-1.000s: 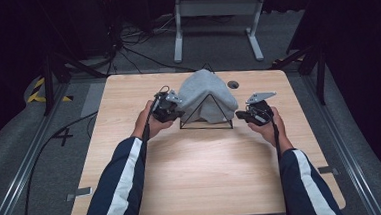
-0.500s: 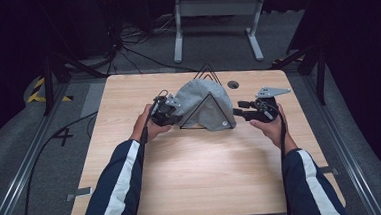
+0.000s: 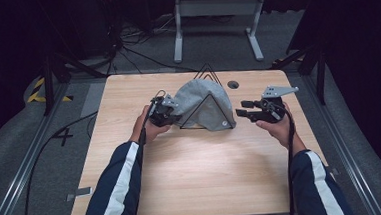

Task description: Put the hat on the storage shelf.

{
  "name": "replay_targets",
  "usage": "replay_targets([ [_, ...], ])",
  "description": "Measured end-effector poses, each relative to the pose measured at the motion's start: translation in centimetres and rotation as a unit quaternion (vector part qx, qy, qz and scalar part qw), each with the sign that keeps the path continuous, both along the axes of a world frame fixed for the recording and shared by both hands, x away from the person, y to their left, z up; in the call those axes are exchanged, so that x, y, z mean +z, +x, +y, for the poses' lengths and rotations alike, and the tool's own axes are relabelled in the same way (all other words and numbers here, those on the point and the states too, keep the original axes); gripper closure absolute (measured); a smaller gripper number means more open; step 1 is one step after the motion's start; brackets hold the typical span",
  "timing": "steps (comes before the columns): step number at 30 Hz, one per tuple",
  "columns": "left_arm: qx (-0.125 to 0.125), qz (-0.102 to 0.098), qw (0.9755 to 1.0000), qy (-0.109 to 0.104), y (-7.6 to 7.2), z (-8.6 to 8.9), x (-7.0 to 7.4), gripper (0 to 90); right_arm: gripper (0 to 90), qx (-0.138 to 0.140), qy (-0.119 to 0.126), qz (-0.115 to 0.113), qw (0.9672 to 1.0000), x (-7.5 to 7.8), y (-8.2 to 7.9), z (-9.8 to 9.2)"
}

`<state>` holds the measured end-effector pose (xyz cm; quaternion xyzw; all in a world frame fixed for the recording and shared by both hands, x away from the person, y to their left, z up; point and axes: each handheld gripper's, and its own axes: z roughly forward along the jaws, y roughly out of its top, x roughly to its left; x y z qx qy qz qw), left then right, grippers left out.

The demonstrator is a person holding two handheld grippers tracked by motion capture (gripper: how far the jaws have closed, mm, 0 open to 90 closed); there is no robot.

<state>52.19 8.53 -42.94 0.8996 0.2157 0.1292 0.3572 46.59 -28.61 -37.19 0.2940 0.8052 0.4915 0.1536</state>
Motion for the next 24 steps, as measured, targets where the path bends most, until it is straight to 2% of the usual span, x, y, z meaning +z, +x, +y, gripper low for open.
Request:
replay_targets([
  [1, 0.0, 0.0, 1.0, 0.0, 0.0, 0.0, 0.0, 85.7, 51.3, 0.009, 0.004, 0.002, 1.0, 0.0, -0.1, 0.1],
  [3, 0.0, -0.002, 1.0, -0.002, -0.1, -0.1, 0.1, 85.7, 50.4, 0.026, -0.006, 0.004, 0.9996, 0.0, -0.2, 0.9],
  [6, -0.003, -0.005, 1.0, 0.004, -0.1, 0.0, 0.3, 85.7, 53.5, 0.029, -0.019, 0.004, 0.9994, -0.1, -0.2, 1.9],
  [7, -0.003, -0.005, 1.0, 0.003, -0.2, 0.0, 0.3, 85.7, 57.3, 0.032, -0.019, 0.006, 0.9993, -0.3, -0.1, 2.2],
  [8, -0.004, -0.004, 1.0, 0.003, -0.2, -0.1, 0.3, 85.9, 68.9, 0.028, -0.032, 0.0, 0.9991, -0.4, 0.0, 2.5],
  [9, -0.004, -0.005, 1.0, 0.004, -0.2, -0.1, 0.3, 86.0, 74.8, 0.025, -0.04, -0.002, 0.9989, -0.5, 0.0, 2.7],
  [11, -0.003, -0.005, 1.0, 0.002, -0.2, 0.0, 0.2, 86.2, 86.3, 0.02, -0.052, -0.005, 0.9984, -0.9, 0.1, 3.0],
  [12, -0.001, -0.002, 1.0, 0.003, -0.2, -0.1, 0.0, 86.3, 89.1, 0.012, -0.059, -0.006, 0.9982, -1.1, 0.2, 3.1],
  [14, -0.001, -0.003, 1.0, 0.005, -0.1, -0.1, -0.2, 86.5, 89.5, 0.008, -0.067, -0.004, 0.9977, -1.5, 0.3, 3.1],
  [15, 0.002, 0.005, 1.0, 0.008, -0.2, -0.1, -0.7, 86.5, 89.7, -0.002, -0.082, -0.002, 0.9966, -2.1, 0.5, 3.2],
  [16, 0.002, 0.005, 0.9999, 0.01, -0.2, -0.2, -0.9, 86.6, 89.8, -0.007, -0.092, -0.001, 0.9958, -2.4, 0.6, 3.2],
  [20, 0.008, 0.009, 0.9997, 0.021, -0.2, -0.3, -1.9, 84.5, 89.8, -0.026, -0.097, 0.013, 0.9949, -3.5, 1.2, 2.7],
  [24, 0.017, 0.012, 0.9997, 0.009, -0.4, 0.5, -2.0, 79.2, 89.6, -0.038, -0.102, 0.015, 0.9939, -3.7, 1.4, 2.3],
])
